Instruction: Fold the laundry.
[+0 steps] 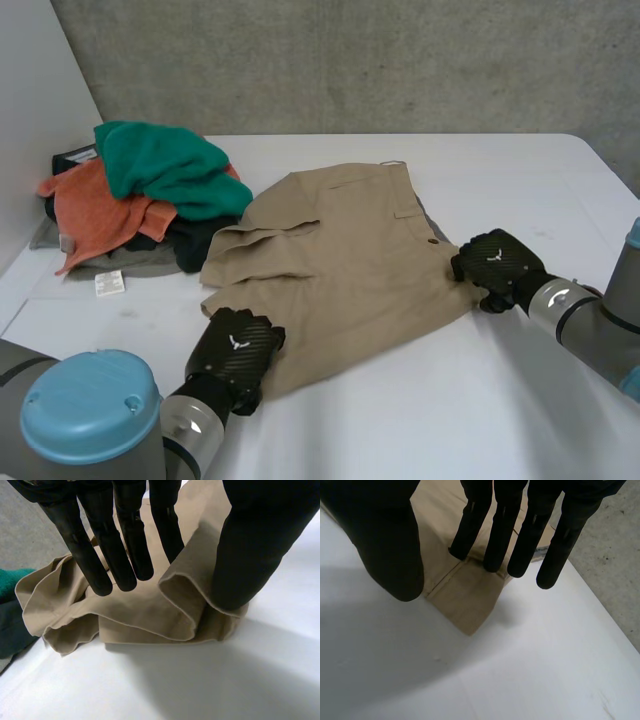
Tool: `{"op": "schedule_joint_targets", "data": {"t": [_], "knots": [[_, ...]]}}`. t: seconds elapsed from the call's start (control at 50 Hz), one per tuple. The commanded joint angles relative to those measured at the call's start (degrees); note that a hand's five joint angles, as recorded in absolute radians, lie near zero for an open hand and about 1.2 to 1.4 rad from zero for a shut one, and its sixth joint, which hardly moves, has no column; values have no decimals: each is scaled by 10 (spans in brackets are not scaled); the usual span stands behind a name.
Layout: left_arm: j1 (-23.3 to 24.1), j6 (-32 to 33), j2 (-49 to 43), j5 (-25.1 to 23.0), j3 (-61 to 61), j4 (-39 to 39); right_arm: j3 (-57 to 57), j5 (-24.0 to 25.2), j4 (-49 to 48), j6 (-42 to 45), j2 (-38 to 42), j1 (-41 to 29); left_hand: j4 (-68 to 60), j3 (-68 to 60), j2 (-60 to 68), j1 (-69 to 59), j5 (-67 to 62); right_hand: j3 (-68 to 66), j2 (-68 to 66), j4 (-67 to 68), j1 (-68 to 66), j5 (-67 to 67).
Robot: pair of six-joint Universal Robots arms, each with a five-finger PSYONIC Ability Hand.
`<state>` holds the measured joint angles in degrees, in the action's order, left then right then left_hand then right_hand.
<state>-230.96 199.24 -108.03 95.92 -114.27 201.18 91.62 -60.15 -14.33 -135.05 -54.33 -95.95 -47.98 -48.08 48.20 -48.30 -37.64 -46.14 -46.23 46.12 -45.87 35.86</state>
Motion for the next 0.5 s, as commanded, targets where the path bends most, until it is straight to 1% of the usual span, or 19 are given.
{"op": "schedule_joint_targets", "data": {"t": [0.02, 0.04, 0.12, 0.18, 0.2, 0.26, 0.28, 0.3, 0.34, 0.36, 0.38, 0.42, 0.44, 0.46, 0.48, 0.5], "knots": [[0, 33, -17, -1, 10, 19, -20, -1, -1, -14, 12, -16, -273, -272, 271, -270, -276, -286, -285, 286, -289, 289], [0, 33, -17, -1, 11, 22, -21, -1, -1, -17, 12, -19, -320, -319, 317, -317, -323, -338, -337, 338, -341, 341], [-7, 35, -10, 2, 25, 27, -24, -5, 1, -23, 5, -28, -320, -319, 318, -317, -324, -339, -338, 339, -341, 341], [-10, 36, 22, 7, 38, 23, -21, -22, 14, -27, -11, -27, -320, -319, 318, -317, -324, -339, -338, 339, -341, 341], [-10, 36, 39, 8, 41, 19, -19, -31, 34, -29, -38, -26, -320, -319, 318, -317, -324, -339, -338, 339, -341, 341], [-11, 35, 96, 8, 49, -5, -18, -43, 81, -26, -84, -21, -320, -319, 318, -317, -324, -339, -338, 339, -341, 341], [-10, 35, 111, 6, 54, -15, -21, -51, 128, -23, -120, -21, -320, -319, 318, -317, -324, -339, -338, 339, -341, 341], [-10, 34, 140, 4, 62, -39, -24, -52, 154, -22, -138, -20, -320, -319, 318, -317, -324, -339, -338, 339, -341, 341], [-9, 34, 170, 3, 74, -69, -28, -54, 208, -19, -168, -15, -320, -319, 318, -317, -324, -339, -338, 339, -341, 341], [-9, 34, 184, 2, 78, -86, -35, -55, 268, -12, -202, -2, -320, -319, 318, -317, -324, -339, -338, 339, -341, 341], [-9, 34, 208, -3, 90, -128, -37, -56, 299, -6, -222, 9, -320, -319, 318, -317, -324, -339, -338, 339, -341, 341], [-8, 34, 224, -9, 99, -166, -37, -56, 379, 26, -279, 43, -320, -319, 318, -317, -324, -339, -338, 339, -341, 341], [-7, 33, 238, -19, 107, -210, -36, -55, 401, 36, -293, 51, -320, -319, 318, -317, -324, -339, -338, 339, -341, 341], [-7, 33, 243, -25, 111, -235, -35, -56, 422, 49, -305, 59, -320, -319, 318, -317, -324, -339, -338, 339, -341, 341], [-5, 33, 246, -32, 114, -259, -31, -55, 468, 77, -333, 75, -320, -319, 318, -317, -324, -339, -338, 339, -341, 341], [-5, 31, 251, -48, 117, -305, -29, -54, 488, 93, -345, 81, -320, -319, 318, -317, -324, -339, -338, 339, -341, 341]]}}
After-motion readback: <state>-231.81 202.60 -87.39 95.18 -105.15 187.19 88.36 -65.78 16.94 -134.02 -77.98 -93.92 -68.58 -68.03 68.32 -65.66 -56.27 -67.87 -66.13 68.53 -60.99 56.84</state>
